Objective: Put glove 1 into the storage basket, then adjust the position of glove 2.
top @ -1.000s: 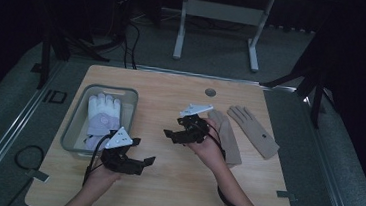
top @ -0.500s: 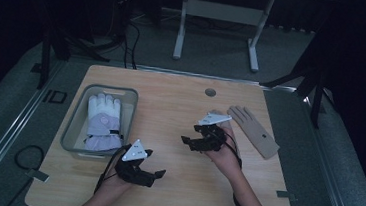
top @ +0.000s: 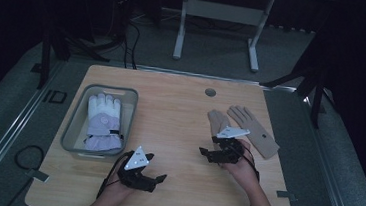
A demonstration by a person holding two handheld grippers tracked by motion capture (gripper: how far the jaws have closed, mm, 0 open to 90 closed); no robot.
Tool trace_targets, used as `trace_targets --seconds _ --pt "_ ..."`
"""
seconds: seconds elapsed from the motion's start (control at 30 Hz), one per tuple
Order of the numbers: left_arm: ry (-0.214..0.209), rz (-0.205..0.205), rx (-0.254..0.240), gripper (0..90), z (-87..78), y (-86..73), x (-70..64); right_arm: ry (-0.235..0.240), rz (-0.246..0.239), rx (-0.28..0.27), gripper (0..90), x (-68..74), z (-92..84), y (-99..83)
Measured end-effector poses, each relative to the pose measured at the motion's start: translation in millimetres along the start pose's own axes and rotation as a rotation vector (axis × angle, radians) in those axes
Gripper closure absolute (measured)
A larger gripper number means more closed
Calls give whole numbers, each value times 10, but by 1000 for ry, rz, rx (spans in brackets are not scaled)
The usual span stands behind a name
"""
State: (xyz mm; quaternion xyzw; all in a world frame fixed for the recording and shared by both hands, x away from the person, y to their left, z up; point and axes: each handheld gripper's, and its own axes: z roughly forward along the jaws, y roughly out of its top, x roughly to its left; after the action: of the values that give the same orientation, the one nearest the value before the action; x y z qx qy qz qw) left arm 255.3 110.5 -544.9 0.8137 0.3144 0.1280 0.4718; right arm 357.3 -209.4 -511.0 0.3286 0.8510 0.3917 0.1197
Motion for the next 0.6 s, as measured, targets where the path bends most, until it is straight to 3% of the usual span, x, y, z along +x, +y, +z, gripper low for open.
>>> trace_targets --seconds 0.27,0.6 --pt "-19 -6 -19 149 11 -20 11 -37 39 -11 328 -186 -171 -215" --pt "-40 -8 -17 145 48 -27 -48 -80 59 -56 368 -467 -276 -169"
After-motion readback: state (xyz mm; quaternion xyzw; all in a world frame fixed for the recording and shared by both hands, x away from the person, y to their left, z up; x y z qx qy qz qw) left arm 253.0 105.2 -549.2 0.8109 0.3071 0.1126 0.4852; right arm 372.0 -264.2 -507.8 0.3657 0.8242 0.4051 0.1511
